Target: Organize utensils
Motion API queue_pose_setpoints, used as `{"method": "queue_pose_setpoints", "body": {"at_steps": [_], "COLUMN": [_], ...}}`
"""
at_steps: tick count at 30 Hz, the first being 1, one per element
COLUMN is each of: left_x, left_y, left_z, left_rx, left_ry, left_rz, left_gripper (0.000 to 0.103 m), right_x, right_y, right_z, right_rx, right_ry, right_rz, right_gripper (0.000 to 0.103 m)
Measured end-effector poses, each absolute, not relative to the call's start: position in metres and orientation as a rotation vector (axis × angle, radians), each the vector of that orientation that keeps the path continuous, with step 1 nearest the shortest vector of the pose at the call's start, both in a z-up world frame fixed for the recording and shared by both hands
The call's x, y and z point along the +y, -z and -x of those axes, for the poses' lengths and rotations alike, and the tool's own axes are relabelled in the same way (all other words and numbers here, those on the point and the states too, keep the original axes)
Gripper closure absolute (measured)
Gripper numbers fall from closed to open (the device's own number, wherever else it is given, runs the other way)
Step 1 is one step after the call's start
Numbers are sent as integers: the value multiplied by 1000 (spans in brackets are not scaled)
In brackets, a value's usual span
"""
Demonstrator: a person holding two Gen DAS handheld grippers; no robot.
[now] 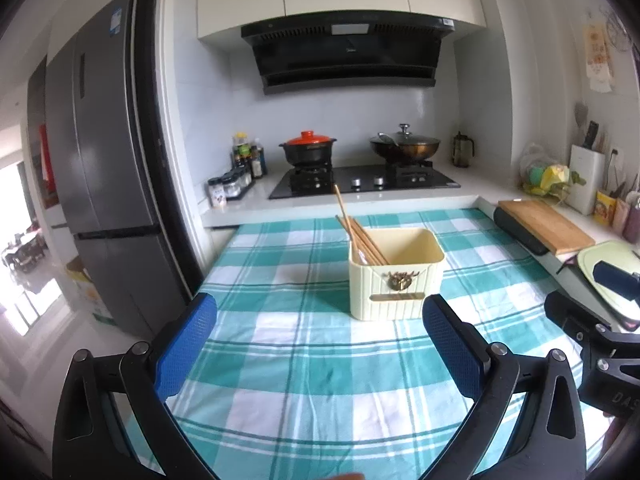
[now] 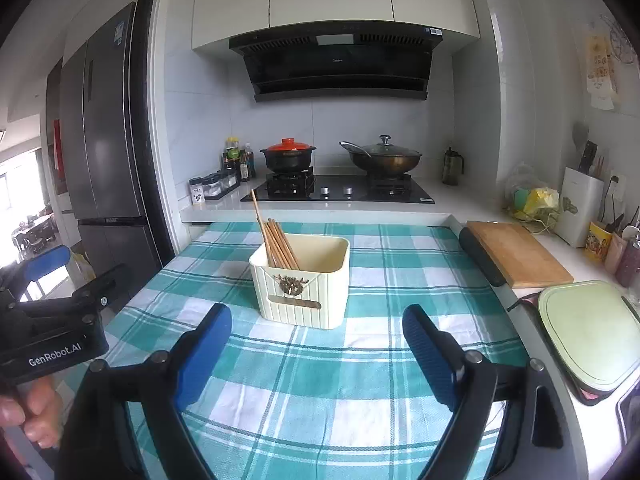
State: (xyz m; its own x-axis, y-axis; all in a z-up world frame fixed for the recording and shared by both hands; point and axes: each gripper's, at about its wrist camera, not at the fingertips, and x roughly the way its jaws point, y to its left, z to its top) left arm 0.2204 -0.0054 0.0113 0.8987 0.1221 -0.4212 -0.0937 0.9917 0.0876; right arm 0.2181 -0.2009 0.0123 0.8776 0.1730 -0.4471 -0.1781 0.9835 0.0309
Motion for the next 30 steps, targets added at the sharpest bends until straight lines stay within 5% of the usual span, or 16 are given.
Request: {"method": "queue_pose_setpoints", "body": {"at_steps": [30], "left_x": [10], "left_y": [-20], "left_z": [-205], "left_rx": [477], "left_ry": [-127], "left_rz": [-11], "left_gripper": [0], "right_x": [-180], "right_y": [-36], "right_z": [-190], "right_rx": [417], "right_ry": [-203], "right_rz": [55], "right_gripper": [14]}}
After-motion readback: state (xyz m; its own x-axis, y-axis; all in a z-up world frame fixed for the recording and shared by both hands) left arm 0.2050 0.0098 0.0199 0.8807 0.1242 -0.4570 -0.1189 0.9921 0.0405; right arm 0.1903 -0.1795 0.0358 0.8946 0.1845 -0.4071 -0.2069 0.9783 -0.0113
